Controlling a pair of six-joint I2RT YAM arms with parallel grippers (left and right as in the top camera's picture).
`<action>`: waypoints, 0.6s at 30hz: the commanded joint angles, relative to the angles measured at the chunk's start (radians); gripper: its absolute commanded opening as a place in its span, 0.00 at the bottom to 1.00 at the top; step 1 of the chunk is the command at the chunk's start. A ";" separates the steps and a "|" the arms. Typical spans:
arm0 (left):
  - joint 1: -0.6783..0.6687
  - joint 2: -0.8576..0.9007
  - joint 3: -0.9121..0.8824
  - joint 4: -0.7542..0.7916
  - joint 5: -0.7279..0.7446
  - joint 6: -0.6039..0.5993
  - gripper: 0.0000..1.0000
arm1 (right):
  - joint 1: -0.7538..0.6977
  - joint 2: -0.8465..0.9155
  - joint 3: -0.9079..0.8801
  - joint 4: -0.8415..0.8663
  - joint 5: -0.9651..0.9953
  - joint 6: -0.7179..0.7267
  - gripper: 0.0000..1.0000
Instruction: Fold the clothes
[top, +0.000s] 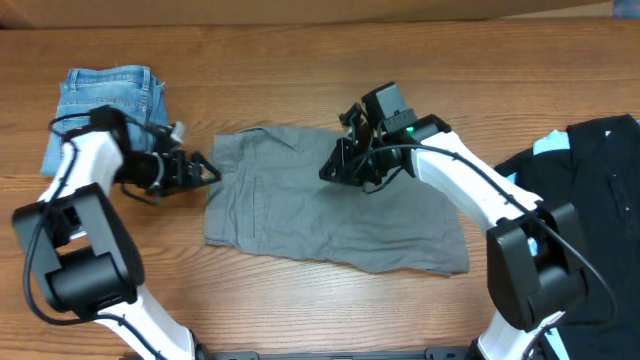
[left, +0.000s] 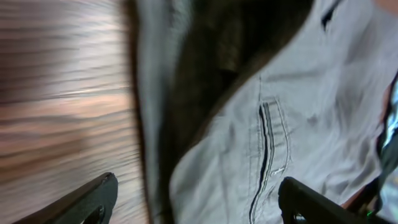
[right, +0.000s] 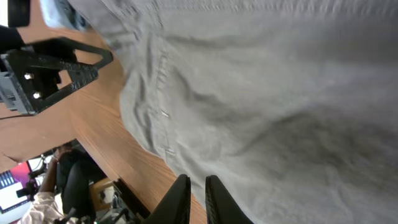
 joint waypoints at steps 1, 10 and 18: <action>-0.054 -0.009 -0.031 0.025 -0.085 0.002 0.84 | 0.034 0.053 -0.012 0.004 -0.015 0.000 0.13; -0.082 -0.008 -0.048 0.044 -0.204 -0.065 0.85 | 0.075 0.175 -0.012 0.004 -0.015 0.024 0.11; -0.083 -0.008 -0.160 0.133 -0.130 -0.063 0.87 | 0.075 0.193 -0.012 0.005 -0.015 0.023 0.09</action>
